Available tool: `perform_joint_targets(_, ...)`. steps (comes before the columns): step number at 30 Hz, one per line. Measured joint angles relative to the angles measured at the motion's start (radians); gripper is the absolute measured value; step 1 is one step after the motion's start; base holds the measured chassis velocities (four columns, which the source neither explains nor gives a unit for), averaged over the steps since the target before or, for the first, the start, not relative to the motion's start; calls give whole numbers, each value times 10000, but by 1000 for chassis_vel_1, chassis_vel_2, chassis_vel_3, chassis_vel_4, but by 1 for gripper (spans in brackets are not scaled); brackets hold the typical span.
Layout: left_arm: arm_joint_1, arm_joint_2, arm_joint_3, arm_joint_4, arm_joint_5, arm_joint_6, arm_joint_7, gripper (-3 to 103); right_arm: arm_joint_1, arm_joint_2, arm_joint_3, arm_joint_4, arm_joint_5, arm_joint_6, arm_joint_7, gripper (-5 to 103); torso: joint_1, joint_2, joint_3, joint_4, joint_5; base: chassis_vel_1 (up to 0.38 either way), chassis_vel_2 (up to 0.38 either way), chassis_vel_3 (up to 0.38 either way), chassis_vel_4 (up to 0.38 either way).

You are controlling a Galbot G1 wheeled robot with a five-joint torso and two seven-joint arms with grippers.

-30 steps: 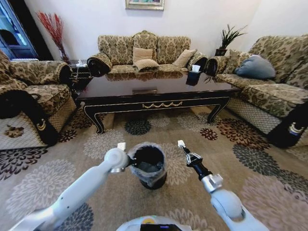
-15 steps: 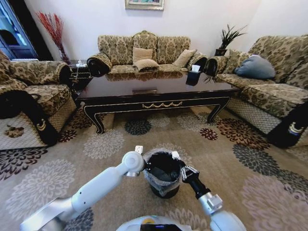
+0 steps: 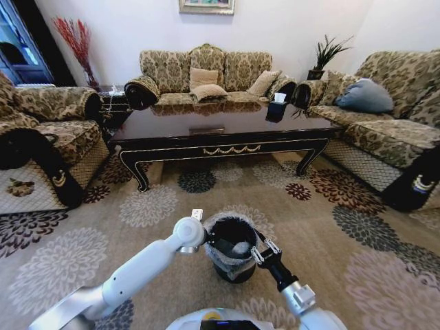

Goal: Move to the front of the table and pick up the trash from the floor, then place it into the trash bin.

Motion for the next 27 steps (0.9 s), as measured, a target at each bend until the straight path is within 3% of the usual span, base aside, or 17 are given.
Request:
perform_joint_targets(1,30,12,-23,0,10,0,3,0,0,7,-6,-10,-2,4,0,54,0,0,0,0,0,0,0,0,0)
perform_joint_targets(3,67,30,-57,0,18,0,7,0,2,6,-8,-20,-2,9,0,54,0,0,0,0,-1,0,0,0,0)
perform_joint_targets(5,150,76,-155,0,33,0,16,0,28,-7,-9,-45,11,12,0,71,0,0,0,1,-1,0,0,0,0)
perform_joint_targets(8,229,112,-270,0,34,0,40,0,61,-16,-13,-57,38,12,1,77,0,0,0,1,0,0,0,0,0)
perform_joint_targets(11,403,185,-523,1,39,0,76,0,77,21,-19,-45,91,12,12,93,0,0,0,0,-1,0,0,0,0)
perform_joint_targets(14,507,260,-713,1,83,0,124,0,65,19,27,-8,156,12,25,99,0,-1,0,0,-1,0,0,0,0)
perform_joint_targets(17,604,344,-955,-95,123,0,139,0,74,16,137,36,275,12,57,100,0,0,1,0,-1,0,0,0,0)
perform_joint_targets(27,1521,1460,-2929,-660,-72,0,427,0,1028,-385,1525,191,2535,-499,358,100,0,0,1,5,-2,0,0,0,0)
